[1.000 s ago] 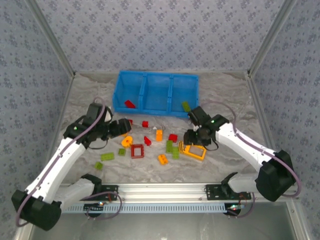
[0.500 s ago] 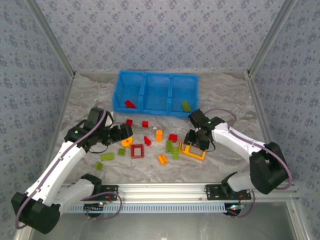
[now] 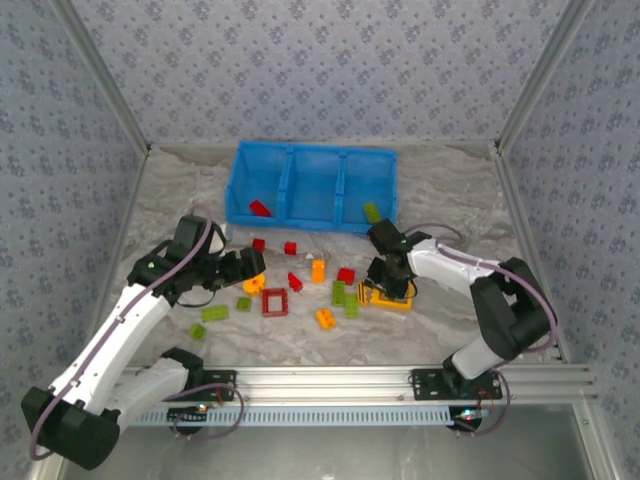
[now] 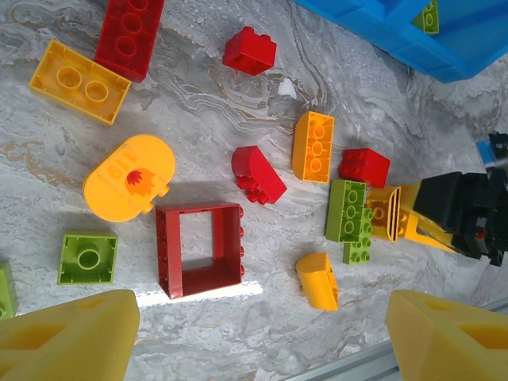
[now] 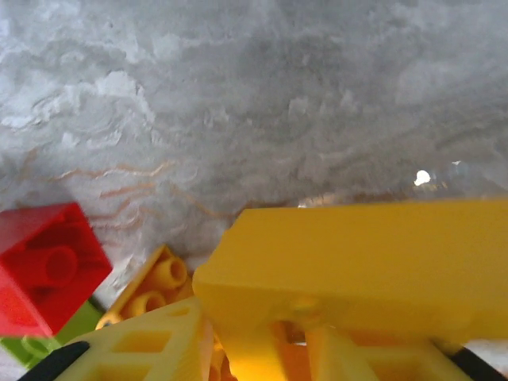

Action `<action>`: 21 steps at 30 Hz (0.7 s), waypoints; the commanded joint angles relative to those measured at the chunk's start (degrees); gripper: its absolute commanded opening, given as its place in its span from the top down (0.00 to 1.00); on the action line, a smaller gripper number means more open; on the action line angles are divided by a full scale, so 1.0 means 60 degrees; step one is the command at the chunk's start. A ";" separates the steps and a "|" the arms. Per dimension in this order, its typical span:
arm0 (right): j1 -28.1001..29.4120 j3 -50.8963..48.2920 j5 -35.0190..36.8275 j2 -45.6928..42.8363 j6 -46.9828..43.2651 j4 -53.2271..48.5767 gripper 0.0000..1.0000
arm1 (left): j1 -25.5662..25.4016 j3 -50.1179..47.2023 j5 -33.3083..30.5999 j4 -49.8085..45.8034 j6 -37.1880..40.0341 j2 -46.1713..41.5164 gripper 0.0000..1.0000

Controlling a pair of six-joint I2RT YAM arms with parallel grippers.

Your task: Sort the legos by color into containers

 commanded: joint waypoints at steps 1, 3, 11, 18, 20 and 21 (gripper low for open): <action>-0.0013 0.0303 0.0296 0.0439 0.0164 -0.0070 0.68 | -0.0059 0.0398 0.0242 0.0204 0.0159 -0.0136 0.18; -0.0029 0.0394 0.0424 0.0395 0.0115 -0.0249 0.71 | -0.0059 0.0398 0.0348 0.0268 0.0176 -0.0130 0.18; 0.0090 0.1430 0.1473 -0.0406 -0.0819 -0.1432 0.92 | -0.0044 0.0691 0.0069 0.0376 0.0006 -0.0048 0.18; 0.1278 0.6266 0.1365 0.1639 -0.4245 -0.0993 0.93 | 0.0383 0.1992 -0.0967 -0.0106 -0.0033 0.0512 0.18; 0.1215 0.7860 0.0744 0.2892 -0.4617 -0.1009 0.94 | 0.0643 0.2170 -0.1063 -0.0113 -0.0086 0.0650 0.18; 0.1169 0.8719 0.0427 0.3552 -0.4762 -0.1070 0.95 | 0.0786 0.2213 -0.1079 -0.0120 -0.0133 0.0717 0.18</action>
